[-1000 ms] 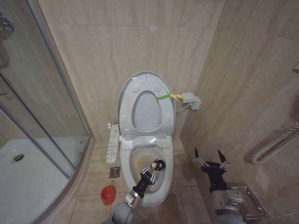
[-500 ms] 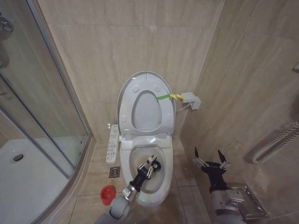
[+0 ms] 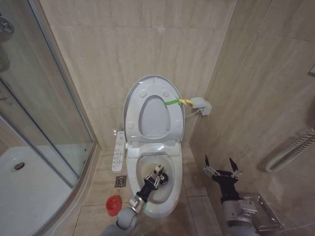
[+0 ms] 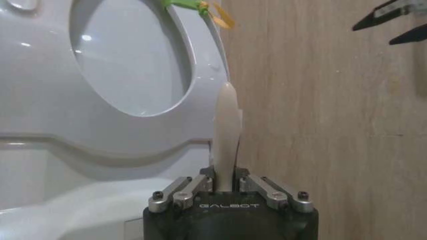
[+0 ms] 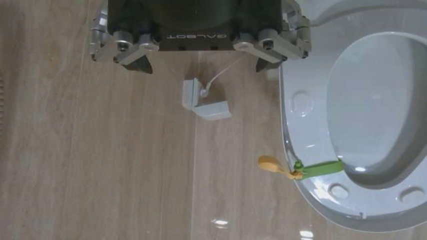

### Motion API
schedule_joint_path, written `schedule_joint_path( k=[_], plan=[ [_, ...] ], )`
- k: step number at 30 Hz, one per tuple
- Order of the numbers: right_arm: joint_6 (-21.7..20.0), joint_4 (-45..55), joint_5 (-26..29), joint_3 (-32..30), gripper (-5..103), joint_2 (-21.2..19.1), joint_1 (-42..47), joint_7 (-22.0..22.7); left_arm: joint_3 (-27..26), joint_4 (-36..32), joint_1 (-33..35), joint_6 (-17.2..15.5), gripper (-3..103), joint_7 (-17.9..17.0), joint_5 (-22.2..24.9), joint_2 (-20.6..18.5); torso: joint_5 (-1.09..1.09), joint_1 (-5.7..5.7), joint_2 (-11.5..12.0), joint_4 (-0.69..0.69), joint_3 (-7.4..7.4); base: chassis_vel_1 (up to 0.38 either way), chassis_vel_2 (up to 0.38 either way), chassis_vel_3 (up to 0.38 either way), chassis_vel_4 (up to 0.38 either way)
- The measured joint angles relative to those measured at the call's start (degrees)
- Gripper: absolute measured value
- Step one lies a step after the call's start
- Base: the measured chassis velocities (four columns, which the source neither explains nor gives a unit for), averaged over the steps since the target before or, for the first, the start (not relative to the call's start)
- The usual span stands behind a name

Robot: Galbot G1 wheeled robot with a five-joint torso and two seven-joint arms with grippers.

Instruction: Open the toilet lid, clean the toilet bowl with a toilet brush, close the toilet lid, and flush.

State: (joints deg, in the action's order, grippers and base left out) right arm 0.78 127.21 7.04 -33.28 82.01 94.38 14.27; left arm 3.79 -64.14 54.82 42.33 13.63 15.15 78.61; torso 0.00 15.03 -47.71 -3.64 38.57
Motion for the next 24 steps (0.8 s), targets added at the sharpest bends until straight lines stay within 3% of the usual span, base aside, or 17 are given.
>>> schedule_joint_path(
  k=[8,15,24],
  plan=[
    [0.00,0.00,0.00,0.00,100,0.00,0.00,0.00,2.20,-6.80,-1.61,-2.15,17,-0.70,2.14,-0.66,0.01,0.00,0.00,-0.01,-0.01,0.000,0.000,0.000,0.000],
    [0.00,0.00,0.00,0.00,100,0.00,0.00,0.00,3.42,-3.71,-1.68,-2.35,17,-0.47,3.66,0.32,0.00,0.00,0.00,0.00,0.00,0.000,0.000,0.000,0.000],
    [0.00,0.00,0.00,0.00,100,0.00,0.00,0.00,3.17,-2.60,-2.06,-3.71,17,0.37,4.78,-1.29,0.00,-0.01,0.00,0.00,0.00,0.000,0.000,0.000,0.000]
  ],
)
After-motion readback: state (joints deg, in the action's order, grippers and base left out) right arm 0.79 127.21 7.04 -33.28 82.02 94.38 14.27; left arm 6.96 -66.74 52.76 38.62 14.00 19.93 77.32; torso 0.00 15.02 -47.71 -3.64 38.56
